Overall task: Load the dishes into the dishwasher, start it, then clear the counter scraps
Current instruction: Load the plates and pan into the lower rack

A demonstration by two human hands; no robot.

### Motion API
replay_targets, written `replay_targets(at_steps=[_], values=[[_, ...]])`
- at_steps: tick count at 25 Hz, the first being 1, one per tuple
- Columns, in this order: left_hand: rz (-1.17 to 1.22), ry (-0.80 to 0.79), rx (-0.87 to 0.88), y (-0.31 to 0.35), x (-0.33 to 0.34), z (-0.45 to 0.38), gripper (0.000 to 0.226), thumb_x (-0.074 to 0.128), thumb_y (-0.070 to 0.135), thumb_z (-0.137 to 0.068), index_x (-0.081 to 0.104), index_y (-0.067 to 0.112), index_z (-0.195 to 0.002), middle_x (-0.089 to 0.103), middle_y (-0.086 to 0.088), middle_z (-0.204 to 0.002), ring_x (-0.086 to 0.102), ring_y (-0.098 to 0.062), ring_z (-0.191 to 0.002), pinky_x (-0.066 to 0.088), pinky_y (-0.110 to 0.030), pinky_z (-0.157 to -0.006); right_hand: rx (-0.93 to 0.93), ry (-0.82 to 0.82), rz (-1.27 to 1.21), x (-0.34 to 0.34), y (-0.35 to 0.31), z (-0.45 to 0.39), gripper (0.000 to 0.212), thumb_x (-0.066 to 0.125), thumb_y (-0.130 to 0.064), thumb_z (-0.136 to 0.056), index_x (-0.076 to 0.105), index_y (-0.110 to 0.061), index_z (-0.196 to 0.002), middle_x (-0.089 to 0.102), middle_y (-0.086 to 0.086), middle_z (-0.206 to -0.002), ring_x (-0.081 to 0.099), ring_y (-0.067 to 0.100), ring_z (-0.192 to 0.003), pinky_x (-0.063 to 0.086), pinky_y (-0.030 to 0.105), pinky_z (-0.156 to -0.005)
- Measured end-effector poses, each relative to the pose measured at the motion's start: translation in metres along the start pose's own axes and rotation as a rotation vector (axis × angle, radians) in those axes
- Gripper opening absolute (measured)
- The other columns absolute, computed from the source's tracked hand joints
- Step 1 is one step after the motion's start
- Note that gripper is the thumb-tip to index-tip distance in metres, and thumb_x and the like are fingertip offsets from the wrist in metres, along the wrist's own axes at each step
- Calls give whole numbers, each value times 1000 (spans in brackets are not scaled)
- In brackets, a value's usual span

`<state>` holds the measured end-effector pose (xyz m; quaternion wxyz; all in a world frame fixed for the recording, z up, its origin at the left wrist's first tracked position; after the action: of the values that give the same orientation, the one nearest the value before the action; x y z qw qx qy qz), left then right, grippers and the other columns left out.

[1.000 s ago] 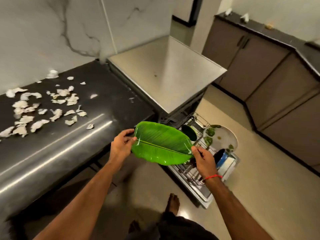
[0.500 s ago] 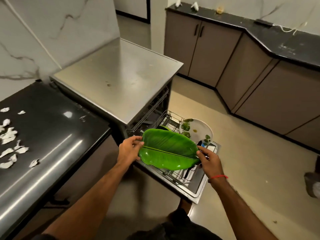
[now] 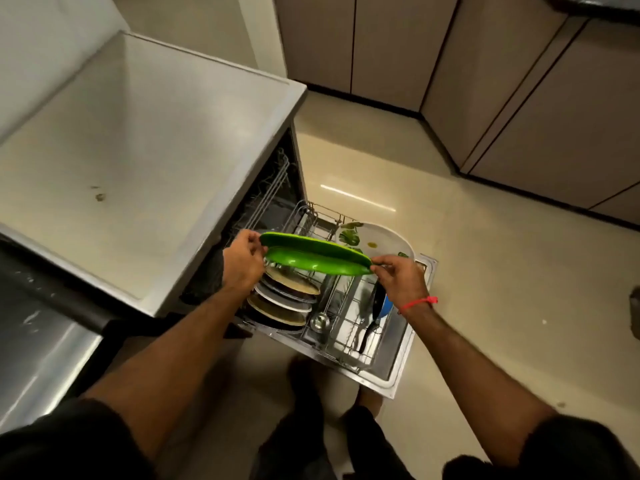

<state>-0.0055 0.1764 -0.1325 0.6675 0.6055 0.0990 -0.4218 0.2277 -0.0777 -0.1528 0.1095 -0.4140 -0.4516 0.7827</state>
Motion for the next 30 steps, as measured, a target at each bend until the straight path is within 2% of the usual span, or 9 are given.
replay_targets(at_steps=[5, 7, 9, 11, 15, 18, 21, 27, 30], values=[[-28, -55, -57, -44, 96, -110, 33, 41, -9, -94, 50, 4, -123, 65, -22, -117, 64, -24, -91, 57, -39, -82, 73, 127, 40, 67, 72, -93, 18, 74, -8, -84, 77, -8, -101, 74, 12, -99, 68, 31, -93, 53, 44, -93], [-34, -31, -69, -72, 136, -154, 32, 38, -8, -96, 48, 0, -125, 61, -26, -120, 64, -31, -98, 56, -45, -88, 73, 163, 52, 103, 109, -129, 18, 74, -9, -83, 78, -8, -100, 74, 13, -96, 68, 32, -89, 54, 41, -89], [-106, -7, -86, -96, 164, -186, 29, 39, -1, -99, 49, 4, -126, 62, -23, -121, 62, -35, -109, 52, -46, -94, 68, 149, 77, 133, 137, -157, 18, 72, -9, -85, 77, -7, -102, 74, 14, -97, 67, 31, -91, 53, 38, -90], [-166, -24, -90, -126, 194, -218, 30, 40, 3, -101, 49, 8, -129, 64, -18, -121, 61, -32, -110, 51, -41, -92, 70, 140, 91, 166, 170, -184, 19, 71, -10, -87, 76, -7, -105, 73, 14, -99, 67, 29, -93, 52, 34, -91], [-344, -117, -26, -176, 241, -267, 31, 38, 6, -103, 47, 9, -133, 62, -21, -122, 62, -35, -110, 53, -46, -89, 39, 129, 109, 221, 220, -227, 19, 68, -10, -87, 77, -7, -104, 73, 16, -100, 67, 31, -95, 49, 31, -89], [-485, -160, 48, -193, 262, -292, 30, 36, 8, -104, 48, 8, -131, 61, -24, -122, 61, -37, -111, 52, -47, -89, 25, 98, 124, 247, 240, -243, 20, 66, -8, -86, 77, -6, -103, 72, 16, -103, 67, 33, -99, 50, 36, -93], [-595, -180, 88, -200, 275, -312, 30, 34, 8, -102, 51, 8, -127, 62, -29, -117, 63, -41, -105, 49, -47, -82, 26, 64, 148, 266, 250, -248, 21, 66, -9, -87, 76, -8, -105, 72, 14, -107, 65, 30, -104, 45, 29, -97], [-687, -183, 98, -202, 282, -331, 32, 39, 5, -99, 52, 4, -128, 60, -27, -125, 57, -38, -116, 45, -44, -92, 125, 37, 155, 283, 264, -260, 22, 64, -15, -92, 75, -15, -111, 70, 8, -113, 62, 24, -109, 40, 23, -95], [-710, -168, 84, -209, 279, -333, 33, 41, 5, -99, 57, 6, -128, 60, -25, -127, 56, -39, -120, 44, -42, -98, 79, 14, 154, 288, 258, -259, 22, 64, -13, -92, 75, -13, -111, 69, 11, -111, 63, 27, -104, 46, 28, -96]])
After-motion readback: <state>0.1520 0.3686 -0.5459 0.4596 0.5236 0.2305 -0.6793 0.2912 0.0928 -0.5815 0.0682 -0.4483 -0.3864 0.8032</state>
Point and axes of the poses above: each hand's wrist, its own z-axis away from the middle knuckle, its own x-axis out of the palm, y = z × x, the point moved 10 cm from there along -z, towards the middle knuckle
